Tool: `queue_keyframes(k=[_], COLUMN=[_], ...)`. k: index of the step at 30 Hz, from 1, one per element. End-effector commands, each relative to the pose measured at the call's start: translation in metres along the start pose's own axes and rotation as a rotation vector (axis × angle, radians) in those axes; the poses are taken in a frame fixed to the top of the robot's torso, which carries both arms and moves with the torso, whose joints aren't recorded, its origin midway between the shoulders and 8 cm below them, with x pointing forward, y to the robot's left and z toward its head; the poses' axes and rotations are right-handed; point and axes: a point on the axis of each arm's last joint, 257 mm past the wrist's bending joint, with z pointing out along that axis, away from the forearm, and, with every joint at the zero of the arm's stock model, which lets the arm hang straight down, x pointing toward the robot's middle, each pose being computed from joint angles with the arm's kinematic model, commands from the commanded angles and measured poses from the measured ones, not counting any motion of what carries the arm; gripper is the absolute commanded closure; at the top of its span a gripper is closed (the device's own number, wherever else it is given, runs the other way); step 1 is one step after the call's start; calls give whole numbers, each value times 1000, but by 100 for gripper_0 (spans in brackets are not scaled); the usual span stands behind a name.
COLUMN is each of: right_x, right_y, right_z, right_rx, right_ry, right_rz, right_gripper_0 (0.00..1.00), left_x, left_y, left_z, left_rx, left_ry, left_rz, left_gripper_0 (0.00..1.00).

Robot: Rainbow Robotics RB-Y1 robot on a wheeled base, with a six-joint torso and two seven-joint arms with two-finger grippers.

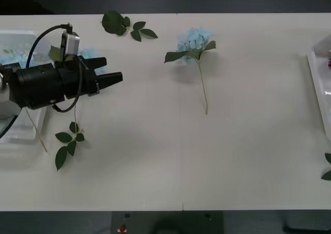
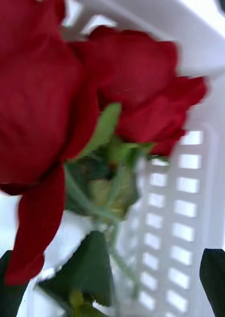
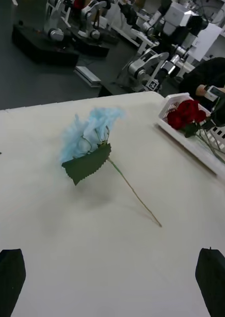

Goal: Put the red flowers into the right box and the blue flowers into the left box

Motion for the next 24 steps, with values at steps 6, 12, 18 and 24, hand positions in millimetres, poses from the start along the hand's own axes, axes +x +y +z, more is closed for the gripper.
queue_keyframes(k=[6, 12, 18, 24], right_x=[-42, -71, -105, -128], right_y=[37, 102, 162, 229], right_z=[-68, -122, -175, -220], right_rx=[-320, -551, -672, -772], right_ry=[-15, -24, -55, -82], right_rz=[22, 8, 25, 59], right_gripper_0=[0, 0, 0, 0], left_x=[-10, -8, -14, -21], left_y=[4, 5, 10, 12], left_z=[-7, -11, -24, -29], left_rx=[-4, 15, 62, 62], left_ry=[-5, 4, 5, 5], left_rz=[96, 81, 58, 55], left_gripper_0=[0, 0, 0, 0])
